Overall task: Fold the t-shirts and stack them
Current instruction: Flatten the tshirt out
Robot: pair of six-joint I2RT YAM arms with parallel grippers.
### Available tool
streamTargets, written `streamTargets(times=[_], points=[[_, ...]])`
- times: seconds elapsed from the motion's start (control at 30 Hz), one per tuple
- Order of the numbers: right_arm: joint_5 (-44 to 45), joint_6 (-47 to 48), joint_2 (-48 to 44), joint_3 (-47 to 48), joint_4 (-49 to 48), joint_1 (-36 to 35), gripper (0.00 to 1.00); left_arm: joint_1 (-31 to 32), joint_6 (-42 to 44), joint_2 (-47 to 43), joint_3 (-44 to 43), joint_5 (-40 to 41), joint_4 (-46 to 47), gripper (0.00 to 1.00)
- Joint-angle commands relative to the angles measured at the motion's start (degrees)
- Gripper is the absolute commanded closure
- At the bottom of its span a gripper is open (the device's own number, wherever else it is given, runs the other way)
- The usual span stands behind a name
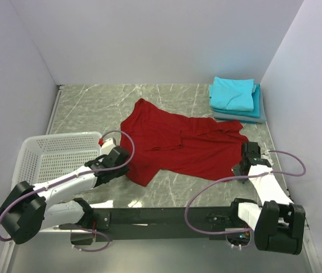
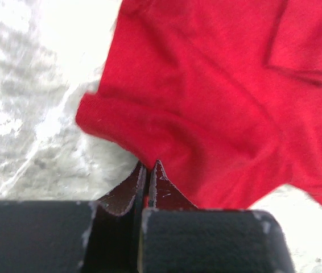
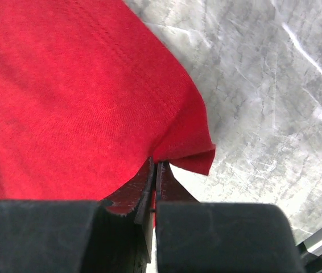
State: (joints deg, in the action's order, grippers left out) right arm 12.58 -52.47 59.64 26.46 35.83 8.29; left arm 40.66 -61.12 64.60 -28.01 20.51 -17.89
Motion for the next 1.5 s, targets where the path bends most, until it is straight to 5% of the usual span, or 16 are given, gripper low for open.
streamTargets(times=[0.0,0.23,0.63,1.03,1.47], points=[[0.96,3.06,-4.52,2.7,0.99,0.32,1.0,-0.32,2.32,-2.1,-5.03,3.91,0.84,1.0],[0.95,8.87,-17.61,14.39,5.55,0.23,1.0,-0.32,6.27,-8.61,-12.67,10.95,2.24,1.0],[1.04,14.06,-23.51,41.38,12.41,0.41,1.0,-0.24,21.12,-18.1,-34.64,17.37,4.79,0.99],[-6.34,19.24,-21.41,72.22,22.43,0.32,1.0,-0.24,38.79,-15.47,-70.48,-2.22,-3.11,0.99],[-7.22,21.44,-20.26,96.32,28.68,0.23,1.0,-1.55,40.91,-13.54,-91.17,-19.37,-9.18,0.99]])
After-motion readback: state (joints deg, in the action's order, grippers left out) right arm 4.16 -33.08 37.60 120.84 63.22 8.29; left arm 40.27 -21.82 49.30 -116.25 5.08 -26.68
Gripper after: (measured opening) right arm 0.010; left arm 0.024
